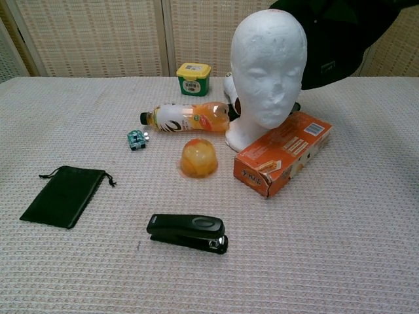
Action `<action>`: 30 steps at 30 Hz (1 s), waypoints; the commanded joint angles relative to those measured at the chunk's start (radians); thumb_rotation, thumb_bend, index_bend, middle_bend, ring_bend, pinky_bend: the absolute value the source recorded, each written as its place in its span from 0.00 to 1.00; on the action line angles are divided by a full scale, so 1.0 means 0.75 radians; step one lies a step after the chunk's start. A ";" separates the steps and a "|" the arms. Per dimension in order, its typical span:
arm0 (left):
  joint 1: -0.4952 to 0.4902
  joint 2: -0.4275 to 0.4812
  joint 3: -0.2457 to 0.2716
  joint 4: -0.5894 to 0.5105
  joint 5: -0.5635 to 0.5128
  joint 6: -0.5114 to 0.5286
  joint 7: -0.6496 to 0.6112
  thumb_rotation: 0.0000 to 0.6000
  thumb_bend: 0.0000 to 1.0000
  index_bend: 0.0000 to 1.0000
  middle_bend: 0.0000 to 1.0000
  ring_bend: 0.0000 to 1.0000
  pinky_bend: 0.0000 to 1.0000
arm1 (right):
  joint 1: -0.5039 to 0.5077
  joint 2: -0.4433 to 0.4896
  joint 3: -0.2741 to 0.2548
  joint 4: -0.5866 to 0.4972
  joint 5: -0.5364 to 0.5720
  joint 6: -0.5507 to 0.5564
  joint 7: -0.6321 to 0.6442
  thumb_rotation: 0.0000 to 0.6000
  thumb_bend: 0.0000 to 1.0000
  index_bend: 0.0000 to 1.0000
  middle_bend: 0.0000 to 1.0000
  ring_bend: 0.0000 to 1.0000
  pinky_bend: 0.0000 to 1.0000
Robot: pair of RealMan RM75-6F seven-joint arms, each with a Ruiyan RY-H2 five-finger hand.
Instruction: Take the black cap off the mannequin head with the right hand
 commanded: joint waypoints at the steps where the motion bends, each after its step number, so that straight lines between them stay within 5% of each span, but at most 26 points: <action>1: -0.003 0.000 0.002 -0.004 -0.002 -0.005 0.004 1.00 0.07 0.16 0.18 0.17 0.17 | -0.033 0.063 -0.036 -0.032 -0.002 -0.028 0.011 0.98 1.00 0.79 0.93 0.96 1.00; 15: -0.018 -0.001 0.011 -0.032 -0.012 -0.035 0.038 1.00 0.07 0.16 0.18 0.17 0.17 | -0.155 0.288 -0.215 -0.161 -0.036 -0.143 0.067 0.98 1.00 0.80 0.93 0.96 1.00; 25: -0.025 -0.007 0.018 -0.041 -0.021 -0.052 0.054 1.00 0.07 0.16 0.18 0.17 0.17 | -0.161 0.262 -0.316 -0.093 -0.051 -0.248 0.046 0.98 1.00 0.79 0.93 0.95 1.00; 28: -0.027 -0.006 0.017 -0.045 -0.024 -0.054 0.058 1.00 0.07 0.16 0.18 0.17 0.17 | -0.148 0.229 -0.327 -0.049 -0.033 -0.290 0.007 0.96 0.92 0.72 0.92 0.92 1.00; 30: -0.026 -0.004 0.017 -0.047 -0.026 -0.054 0.061 1.00 0.07 0.16 0.18 0.17 0.17 | -0.142 0.221 -0.334 -0.050 0.002 -0.342 -0.033 0.95 0.73 0.61 0.86 0.85 1.00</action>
